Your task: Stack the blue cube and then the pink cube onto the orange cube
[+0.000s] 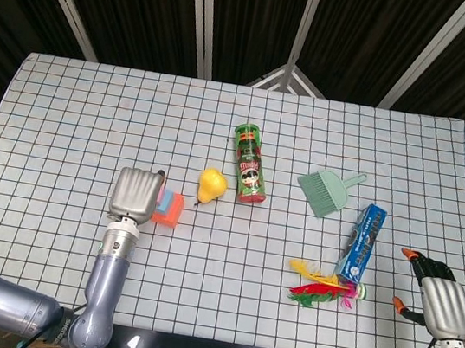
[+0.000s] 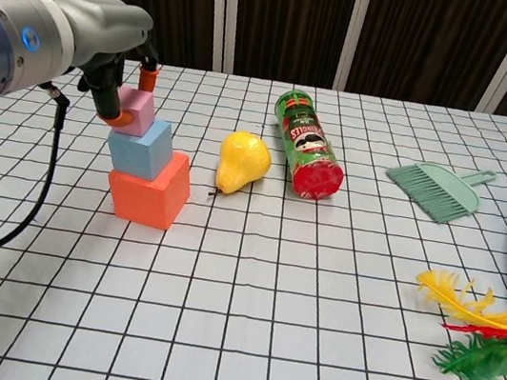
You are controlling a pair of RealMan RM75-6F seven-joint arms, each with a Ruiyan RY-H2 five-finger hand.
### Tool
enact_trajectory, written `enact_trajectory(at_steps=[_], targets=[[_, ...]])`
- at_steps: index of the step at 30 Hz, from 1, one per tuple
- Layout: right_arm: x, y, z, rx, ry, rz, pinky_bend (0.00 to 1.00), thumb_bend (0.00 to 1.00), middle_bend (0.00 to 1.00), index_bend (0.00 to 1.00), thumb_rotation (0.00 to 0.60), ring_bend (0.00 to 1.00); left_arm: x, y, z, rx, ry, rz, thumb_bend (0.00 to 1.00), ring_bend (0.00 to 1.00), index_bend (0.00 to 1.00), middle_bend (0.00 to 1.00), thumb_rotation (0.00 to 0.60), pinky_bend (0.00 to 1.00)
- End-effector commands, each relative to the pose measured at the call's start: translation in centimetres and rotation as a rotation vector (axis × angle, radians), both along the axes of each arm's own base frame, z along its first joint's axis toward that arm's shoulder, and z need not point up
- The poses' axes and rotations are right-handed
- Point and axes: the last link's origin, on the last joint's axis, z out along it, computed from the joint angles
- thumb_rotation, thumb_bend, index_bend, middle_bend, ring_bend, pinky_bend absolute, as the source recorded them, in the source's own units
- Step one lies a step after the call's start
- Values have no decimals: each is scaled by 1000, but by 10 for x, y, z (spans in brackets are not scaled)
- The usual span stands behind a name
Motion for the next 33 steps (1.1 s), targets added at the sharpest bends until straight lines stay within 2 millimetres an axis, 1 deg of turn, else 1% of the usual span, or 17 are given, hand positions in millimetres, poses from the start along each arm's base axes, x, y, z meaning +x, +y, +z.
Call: enact_trajectory(at_steps=[1, 10, 13, 16, 19, 25, 27, 29, 31, 33], targets=[[0, 0, 0, 1, -1, 0, 188, 298, 197, 175, 600, 219, 0, 0, -1, 0, 3, -2, 401, 690, 436, 937, 600, 782], [0, 0, 0, 1, -1, -1, 188, 298, 197, 175, 600, 219, 0, -1, -3, -6, 3, -5, 402, 690, 429, 936, 600, 782], [0, 0, 0, 2, -1, -1, 188, 298, 197, 175, 600, 219, 0, -1, -3, -8, 6, -6, 377, 690, 381, 934, 600, 780], [0, 0, 0, 2, -1, -3, 187, 299, 197, 175, 600, 219, 0, -2, -3, -10, 20, -10, 310, 685, 311, 932, 600, 775], [0, 0, 0, 4, 0, -4, 188, 298, 197, 175, 600, 219, 1, -4, -2, -12, 38, -15, 270, 681, 257, 932, 600, 773], [0, 0, 0, 5, -2, -10, 188, 298, 197, 175, 600, 219, 4, -10, 3, -17, 66, -34, 244, 659, 147, 920, 600, 760], [0, 0, 1, 4, -3, -11, 188, 298, 197, 175, 600, 219, 7, -15, 11, -11, 62, -46, 244, 656, 138, 918, 600, 757], [-1, 0, 2, 1, -5, -12, 188, 298, 197, 175, 600, 219, 12, -22, 28, 18, 28, -77, 244, 656, 156, 918, 600, 757], [-1, 1, 2, 0, -8, -11, 188, 298, 197, 175, 600, 219, 12, -33, 54, 66, -30, -106, 244, 656, 197, 916, 600, 757], [-1, 2, 3, -2, -10, -9, 188, 298, 197, 175, 600, 219, 6, -44, 77, 115, -69, -124, 246, 630, 238, 887, 600, 734]])
